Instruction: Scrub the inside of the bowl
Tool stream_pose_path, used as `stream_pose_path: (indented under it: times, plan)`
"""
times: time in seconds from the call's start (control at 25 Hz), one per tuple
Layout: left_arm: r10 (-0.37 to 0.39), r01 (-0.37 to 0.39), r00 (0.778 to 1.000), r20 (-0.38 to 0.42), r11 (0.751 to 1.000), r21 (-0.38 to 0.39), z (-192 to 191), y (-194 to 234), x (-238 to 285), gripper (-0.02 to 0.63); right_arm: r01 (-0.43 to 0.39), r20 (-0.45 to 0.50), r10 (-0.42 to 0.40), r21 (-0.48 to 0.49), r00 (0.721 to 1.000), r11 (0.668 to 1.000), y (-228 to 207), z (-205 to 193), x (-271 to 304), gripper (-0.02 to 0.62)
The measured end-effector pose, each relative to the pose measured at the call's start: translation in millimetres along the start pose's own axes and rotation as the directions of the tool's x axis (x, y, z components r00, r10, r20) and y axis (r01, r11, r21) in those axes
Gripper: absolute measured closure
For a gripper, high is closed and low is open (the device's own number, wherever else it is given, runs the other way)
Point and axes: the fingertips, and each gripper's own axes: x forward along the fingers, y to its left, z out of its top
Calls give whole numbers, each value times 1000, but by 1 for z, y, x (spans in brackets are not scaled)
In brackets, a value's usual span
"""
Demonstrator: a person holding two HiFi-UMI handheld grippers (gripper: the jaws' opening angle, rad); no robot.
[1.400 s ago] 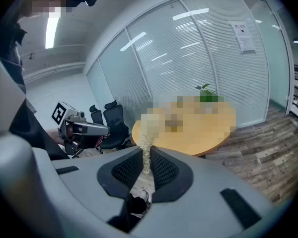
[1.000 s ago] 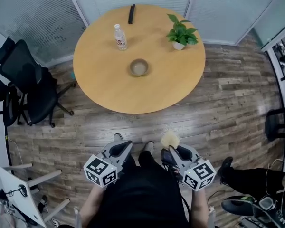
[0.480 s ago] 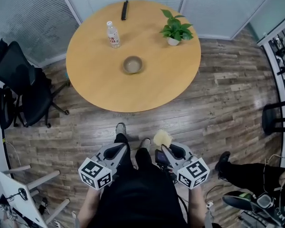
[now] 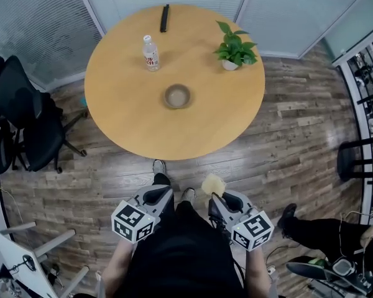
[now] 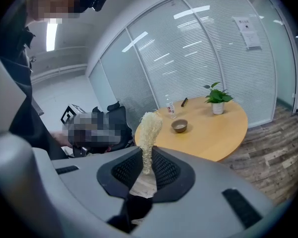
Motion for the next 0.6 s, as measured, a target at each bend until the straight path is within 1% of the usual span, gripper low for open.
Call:
stream_pose_path:
  times: [0.08,0.2,0.32,0.48,0.52,0.6]
  plan:
    - [-12,12,1000,-4,1000,26,13,12,5,595,19,-6,-19,-23,1000,1000,-4,13,13,546]
    - [-56,58,998,-35,996,64,29,27,16,595,46,-5,-46,-31,999,998,-10,36,32,546]
    - [-102,111,992,-79,987,113,44,37,28,595,63,-1,-63,-34,998,997,-16,57,51,545]
    - [-122,143,986,-112,970,196,67,60,38,595,86,10,-86,-31,996,996,-19,84,79,545]
    - [-132,154,984,-119,967,203,72,66,40,595,92,11,-91,-30,996,995,-20,90,86,545]
    - [-159,182,978,-134,966,183,80,78,45,595,105,12,-105,-22,994,994,-22,100,98,545]
